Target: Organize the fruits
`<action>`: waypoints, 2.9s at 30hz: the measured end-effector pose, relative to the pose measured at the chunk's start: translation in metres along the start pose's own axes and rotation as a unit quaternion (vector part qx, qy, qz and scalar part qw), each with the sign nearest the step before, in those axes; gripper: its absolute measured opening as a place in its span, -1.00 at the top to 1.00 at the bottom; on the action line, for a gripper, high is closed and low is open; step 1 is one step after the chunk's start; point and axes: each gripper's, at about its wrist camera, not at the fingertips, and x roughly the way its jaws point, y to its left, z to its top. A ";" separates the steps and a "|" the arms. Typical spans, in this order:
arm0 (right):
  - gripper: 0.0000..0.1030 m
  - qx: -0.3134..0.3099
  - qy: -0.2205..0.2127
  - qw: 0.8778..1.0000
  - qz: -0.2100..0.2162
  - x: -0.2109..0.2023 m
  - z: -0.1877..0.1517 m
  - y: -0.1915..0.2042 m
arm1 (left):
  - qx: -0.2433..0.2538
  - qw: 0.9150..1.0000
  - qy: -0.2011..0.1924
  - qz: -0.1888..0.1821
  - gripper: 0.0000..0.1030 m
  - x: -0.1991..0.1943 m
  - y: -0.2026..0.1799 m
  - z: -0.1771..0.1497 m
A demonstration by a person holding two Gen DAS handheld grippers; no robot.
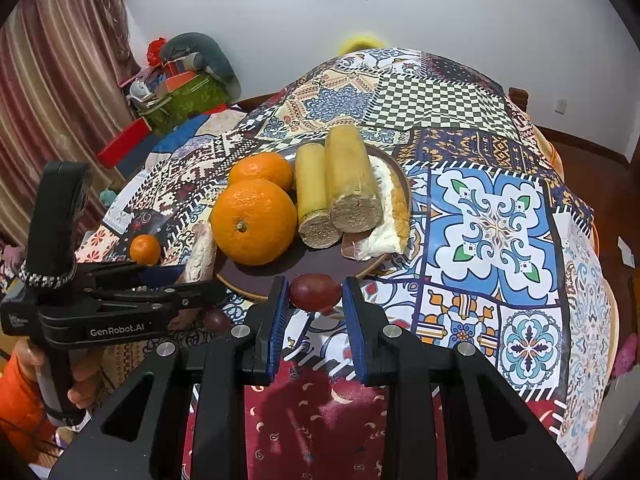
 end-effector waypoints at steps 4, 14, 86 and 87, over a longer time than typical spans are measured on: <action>0.51 0.002 0.000 1.000 0.000 0.000 0.000 0.000 | -0.007 1.000 -0.003 -0.001 0.15 -0.002 0.002 -0.001; 0.51 0.001 -0.003 1.000 0.003 0.000 0.001 0.001 | -0.001 0.999 -0.032 0.014 0.16 -0.027 0.001 0.002; 0.14 -0.021 -0.016 0.999 -0.025 -0.018 0.015 0.035 | 0.023 0.995 -0.089 0.037 0.05 -0.113 0.022 0.026; 0.14 -0.019 -0.014 0.999 -0.026 -0.017 0.014 0.036 | 0.023 0.995 -0.085 0.039 0.05 -0.111 0.026 0.023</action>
